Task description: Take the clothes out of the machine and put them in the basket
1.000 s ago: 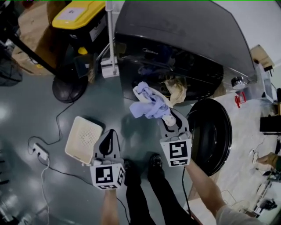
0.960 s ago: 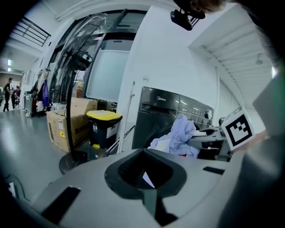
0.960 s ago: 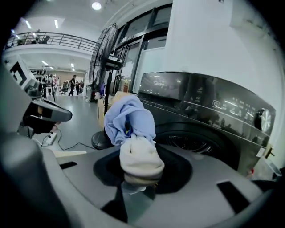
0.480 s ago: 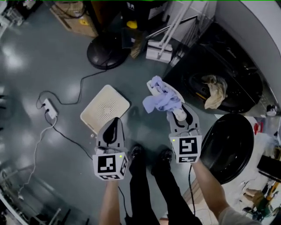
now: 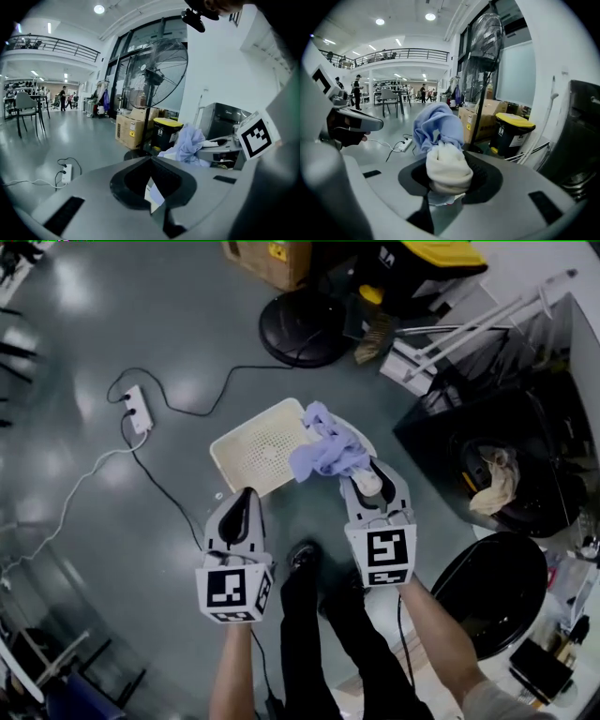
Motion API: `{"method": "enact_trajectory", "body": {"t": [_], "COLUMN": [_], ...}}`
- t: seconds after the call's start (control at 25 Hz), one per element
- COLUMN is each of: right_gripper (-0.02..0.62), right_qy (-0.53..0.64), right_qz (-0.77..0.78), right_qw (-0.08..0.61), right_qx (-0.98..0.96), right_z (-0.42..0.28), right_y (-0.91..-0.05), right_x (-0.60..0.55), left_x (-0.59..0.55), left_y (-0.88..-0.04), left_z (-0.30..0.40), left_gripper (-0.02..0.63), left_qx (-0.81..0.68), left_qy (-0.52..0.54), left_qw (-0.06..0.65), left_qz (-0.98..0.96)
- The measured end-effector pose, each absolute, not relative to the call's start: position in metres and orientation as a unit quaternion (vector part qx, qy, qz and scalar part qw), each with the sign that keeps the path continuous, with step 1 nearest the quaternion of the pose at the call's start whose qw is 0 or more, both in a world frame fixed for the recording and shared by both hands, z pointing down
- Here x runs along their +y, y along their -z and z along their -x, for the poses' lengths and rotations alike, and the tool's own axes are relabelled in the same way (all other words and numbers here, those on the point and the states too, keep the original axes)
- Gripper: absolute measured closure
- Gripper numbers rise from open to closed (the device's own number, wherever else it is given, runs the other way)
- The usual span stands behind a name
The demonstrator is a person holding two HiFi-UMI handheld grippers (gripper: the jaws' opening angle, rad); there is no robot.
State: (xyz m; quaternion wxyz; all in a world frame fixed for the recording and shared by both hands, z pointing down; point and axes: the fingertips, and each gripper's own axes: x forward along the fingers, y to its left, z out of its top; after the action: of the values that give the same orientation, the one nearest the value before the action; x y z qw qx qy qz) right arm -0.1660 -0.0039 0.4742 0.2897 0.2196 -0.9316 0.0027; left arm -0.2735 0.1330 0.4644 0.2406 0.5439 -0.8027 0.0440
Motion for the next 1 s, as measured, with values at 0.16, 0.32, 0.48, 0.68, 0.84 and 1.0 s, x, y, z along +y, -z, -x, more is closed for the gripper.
{"method": "enact_trajectory", "body": {"t": [0.16,0.32,0.48,0.68,0.84,1.0], "right_gripper": [0.439,0.437,0.437,0.437,0.436,0.433], "right_qy": [-0.004,-0.006,-0.002,-0.001,0.001,-0.001], "right_qz": [-0.183,-0.154,-0.133,-0.115,-0.102,-0.092], "right_qw": [0.298,0.311,0.329,0.366,0.399,0.429], "right_qx": [-0.937,-0.938,-0.935,-0.923,-0.911,-0.899], "right_z": [0.212,0.244,0.265,0.288,0.299,0.300], "right_y": [-0.501,-0.541,-0.597,-0.684,-0.752,-0.813], "right_x": [0.024,0.046,0.063,0.075,0.081,0.084], "left_x": [0.168,0.198,0.220,0.240,0.252,0.259], "left_y": [-0.478,-0.498,-0.525,-0.559,-0.585,-0.612], "left_z": [0.306,0.326,0.334,0.337,0.337,0.332], "left_gripper": [0.588,0.588,0.588,0.588,0.588,0.588], "left_qx": [-0.821,-0.835,-0.839,-0.843,-0.848,-0.850], "left_qy": [-0.043,-0.044,-0.050,-0.055,-0.056,-0.057], "left_qw": [0.247,0.253,0.259,0.261,0.265,0.271], "left_qz": [-0.512,-0.487,-0.475,-0.467,-0.456,-0.448]}}
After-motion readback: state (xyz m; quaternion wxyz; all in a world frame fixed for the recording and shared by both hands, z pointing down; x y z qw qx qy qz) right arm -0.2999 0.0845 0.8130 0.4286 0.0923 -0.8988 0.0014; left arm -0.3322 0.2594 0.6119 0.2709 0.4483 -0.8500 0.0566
